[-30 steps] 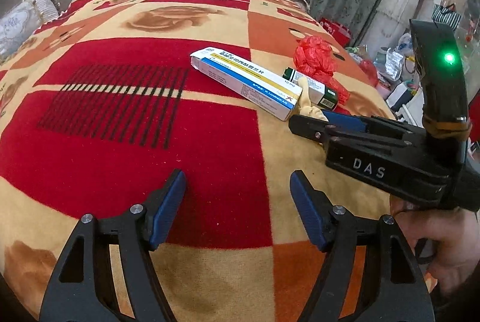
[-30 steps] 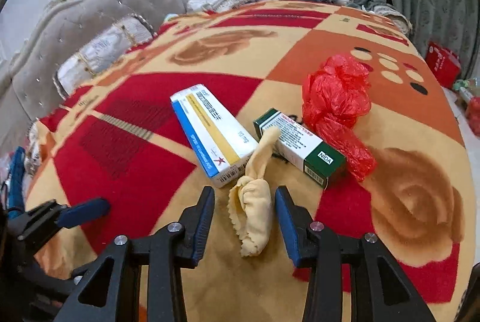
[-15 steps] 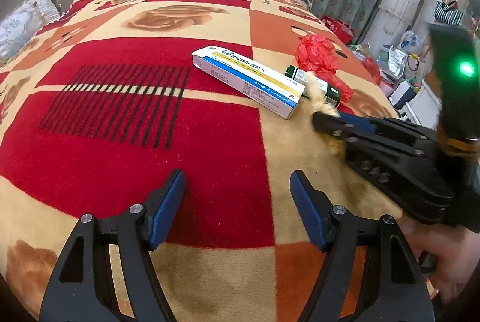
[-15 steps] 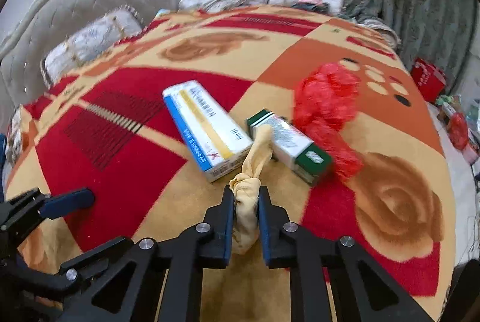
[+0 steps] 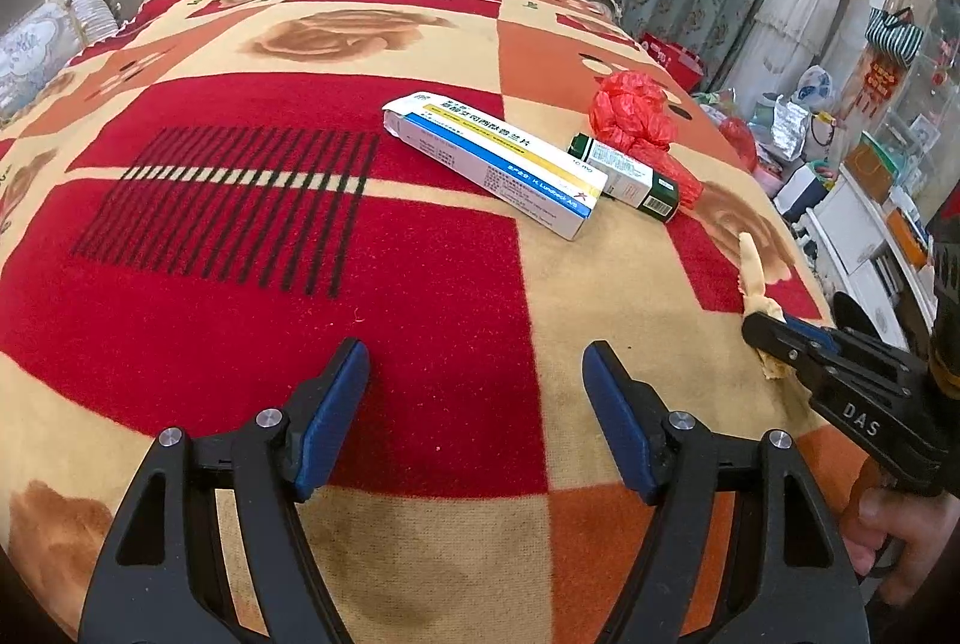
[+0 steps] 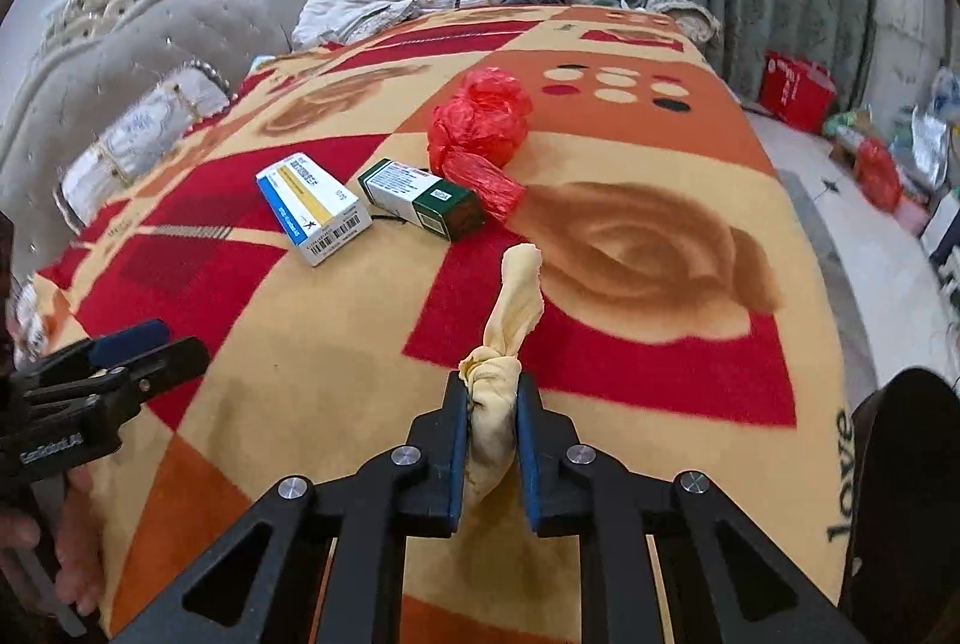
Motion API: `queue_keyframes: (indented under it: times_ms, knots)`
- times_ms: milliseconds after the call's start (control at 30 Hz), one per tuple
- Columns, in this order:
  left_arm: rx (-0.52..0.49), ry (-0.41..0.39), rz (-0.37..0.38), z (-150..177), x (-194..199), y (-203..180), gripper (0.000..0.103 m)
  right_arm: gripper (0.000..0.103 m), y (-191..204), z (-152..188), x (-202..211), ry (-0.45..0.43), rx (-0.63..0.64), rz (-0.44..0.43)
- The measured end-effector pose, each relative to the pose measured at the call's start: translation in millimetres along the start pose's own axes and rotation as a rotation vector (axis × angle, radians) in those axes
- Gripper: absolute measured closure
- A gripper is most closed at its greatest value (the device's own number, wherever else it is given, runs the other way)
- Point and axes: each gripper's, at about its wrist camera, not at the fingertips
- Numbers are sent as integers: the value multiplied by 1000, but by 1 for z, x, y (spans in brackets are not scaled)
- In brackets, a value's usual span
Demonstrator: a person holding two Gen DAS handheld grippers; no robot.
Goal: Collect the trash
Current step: 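Grasp the white-and-blue medicine box with the left tool and lift it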
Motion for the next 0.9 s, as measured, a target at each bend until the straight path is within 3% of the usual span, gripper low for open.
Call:
queue_keyframes:
  times_ms: [367, 600, 733, 833, 900]
  knots:
    - [20, 14, -35, -10, -6, -2, 29, 89, -6, 1, -1, 4, -32, -37]
    - [242, 19, 13, -71, -34, 0, 29, 89, -11, 1, -2, 5, -63, -70]
    - [335, 25, -115, -101, -55, -4, 29, 89, -12, 0, -3, 6, -73, -89]
    - [386, 80, -210, -107, -76, -1, 28, 89, -13, 0, -2, 6, -79, -99]
    - [409, 55, -227, -108, -78, 1, 27, 89, -16, 1, -3, 5, -88, -112]
Point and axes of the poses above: each gripper's, at about its wrist camera, not at the fingertips, and x roughly against the way its jaws point, y to its left, z to its underside, and after that the axes turned 2 degrees about z, right-handed
